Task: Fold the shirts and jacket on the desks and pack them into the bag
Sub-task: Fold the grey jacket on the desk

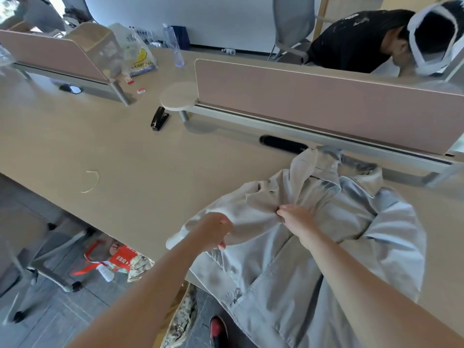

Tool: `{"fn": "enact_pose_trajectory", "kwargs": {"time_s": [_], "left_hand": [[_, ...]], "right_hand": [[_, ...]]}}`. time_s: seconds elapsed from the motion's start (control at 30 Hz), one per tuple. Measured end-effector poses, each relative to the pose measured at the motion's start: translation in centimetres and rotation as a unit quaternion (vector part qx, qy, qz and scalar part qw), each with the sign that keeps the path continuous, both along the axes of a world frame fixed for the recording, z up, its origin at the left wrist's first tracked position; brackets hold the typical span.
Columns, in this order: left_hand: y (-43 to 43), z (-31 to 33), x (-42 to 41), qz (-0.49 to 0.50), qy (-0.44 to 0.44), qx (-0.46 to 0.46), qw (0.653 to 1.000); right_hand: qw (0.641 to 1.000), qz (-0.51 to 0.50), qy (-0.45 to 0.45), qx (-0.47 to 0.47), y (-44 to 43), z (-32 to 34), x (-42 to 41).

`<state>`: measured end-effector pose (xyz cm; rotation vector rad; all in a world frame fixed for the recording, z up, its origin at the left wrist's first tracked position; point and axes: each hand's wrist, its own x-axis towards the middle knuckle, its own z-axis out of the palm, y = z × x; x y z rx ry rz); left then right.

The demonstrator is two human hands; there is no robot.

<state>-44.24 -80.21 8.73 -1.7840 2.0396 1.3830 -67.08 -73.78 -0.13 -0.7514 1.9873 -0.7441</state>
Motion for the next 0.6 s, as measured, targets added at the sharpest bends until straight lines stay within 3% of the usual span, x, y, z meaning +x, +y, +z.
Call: {"fn": "enact_pose_trajectory", "kwargs": {"time_s": [0.1,0.27,0.37,0.43,0.6], "left_hand": [[-2.2,-1.4,0.8,0.038,0.032,-0.102,0.994],[-5.1,-4.3,2.3,-0.047,-0.055,-0.019,0.997],[-5.7,-4.7,2.6,-0.074,-0.079,-0.100,0.989],[-6.3,-3.3,2.4,-0.092,-0.091,-0.162,0.978],[-6.0,0.1,1.9,-0.129,-0.080,-0.170,0.974]], "right_hand": [[0.998,-0.053,-0.015,-0.003,-0.3,-0.3,-0.2],[0.998,-0.054,0.032,-0.002,-1.1,-0.5,0.6],[0.997,-0.040,0.071,0.002,-1.4,-0.3,1.3],[0.993,-0.099,0.059,-0.025,-1.7,0.6,1.5],[0.986,-0.157,0.025,-0.057,-1.6,3.2,1.3]]}}
